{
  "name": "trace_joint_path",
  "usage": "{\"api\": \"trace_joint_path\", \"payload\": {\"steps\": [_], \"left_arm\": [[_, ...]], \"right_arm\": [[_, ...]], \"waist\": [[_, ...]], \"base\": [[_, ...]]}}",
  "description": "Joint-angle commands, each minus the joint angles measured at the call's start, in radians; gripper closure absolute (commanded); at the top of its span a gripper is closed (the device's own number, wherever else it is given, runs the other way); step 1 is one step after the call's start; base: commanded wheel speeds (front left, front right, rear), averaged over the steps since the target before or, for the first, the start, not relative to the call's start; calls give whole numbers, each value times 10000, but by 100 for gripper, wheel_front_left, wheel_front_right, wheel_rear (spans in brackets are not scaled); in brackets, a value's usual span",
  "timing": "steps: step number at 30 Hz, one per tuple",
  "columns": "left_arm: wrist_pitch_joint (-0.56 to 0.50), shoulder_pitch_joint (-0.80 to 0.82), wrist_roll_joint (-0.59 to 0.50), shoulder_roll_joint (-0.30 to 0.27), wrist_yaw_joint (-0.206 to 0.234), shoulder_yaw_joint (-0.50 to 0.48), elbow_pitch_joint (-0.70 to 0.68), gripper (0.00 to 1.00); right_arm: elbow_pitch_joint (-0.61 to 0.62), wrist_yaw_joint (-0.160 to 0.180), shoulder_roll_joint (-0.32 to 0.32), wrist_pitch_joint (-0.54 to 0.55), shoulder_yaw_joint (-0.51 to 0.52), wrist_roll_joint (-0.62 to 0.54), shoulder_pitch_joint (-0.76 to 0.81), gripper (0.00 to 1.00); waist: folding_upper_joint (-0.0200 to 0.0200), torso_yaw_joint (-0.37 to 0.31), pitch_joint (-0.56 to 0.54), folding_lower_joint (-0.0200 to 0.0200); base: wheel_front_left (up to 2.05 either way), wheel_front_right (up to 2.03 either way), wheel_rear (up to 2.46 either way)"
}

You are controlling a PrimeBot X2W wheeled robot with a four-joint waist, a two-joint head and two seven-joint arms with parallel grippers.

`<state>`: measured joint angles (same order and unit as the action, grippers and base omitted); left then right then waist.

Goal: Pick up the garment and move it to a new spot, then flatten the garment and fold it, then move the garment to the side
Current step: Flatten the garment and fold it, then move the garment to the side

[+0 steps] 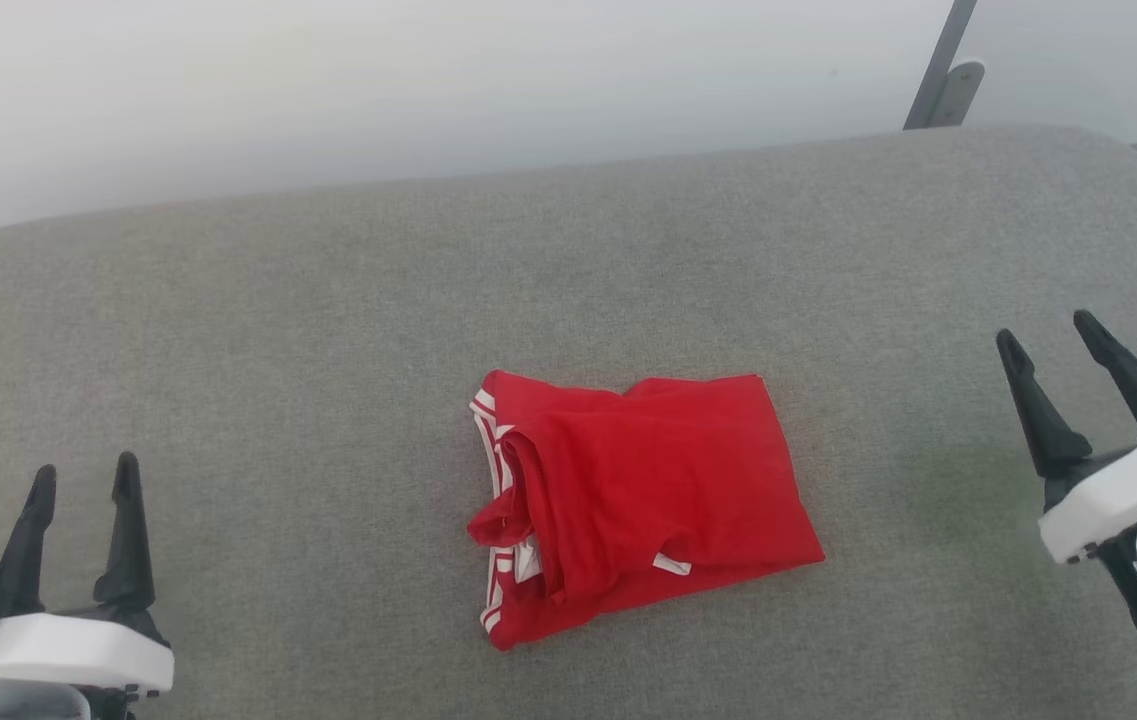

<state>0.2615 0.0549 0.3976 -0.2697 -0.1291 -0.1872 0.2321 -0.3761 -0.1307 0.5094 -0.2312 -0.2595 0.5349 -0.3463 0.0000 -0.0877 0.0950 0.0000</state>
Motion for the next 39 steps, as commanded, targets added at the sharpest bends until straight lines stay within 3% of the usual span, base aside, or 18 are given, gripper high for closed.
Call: {"api": "trace_joint_path", "payload": {"steps": [1, 15, 39], "left_arm": [[42, -129, -109, -9, -14, -68, -1, 0], [42, -417, -116, -100, -14, -337, 19, 0], [42, -385, -180, -36, -14, -353, 15, 0]], "right_arm": [[-96, 1, -103, -122, 76, 1, 161, 0], [-8, 1, -408, -352, 753, -133, 767, 0], [47, 1, -570, -350, 715, -29, 1045, 0]], "waist": [[0, 8, -68, 0], [0, 44, -283, 0], [0, 205, -286, 0]], "base": [[0, 0, 0], [0, 0, 0], [0, 0, 0]]}}
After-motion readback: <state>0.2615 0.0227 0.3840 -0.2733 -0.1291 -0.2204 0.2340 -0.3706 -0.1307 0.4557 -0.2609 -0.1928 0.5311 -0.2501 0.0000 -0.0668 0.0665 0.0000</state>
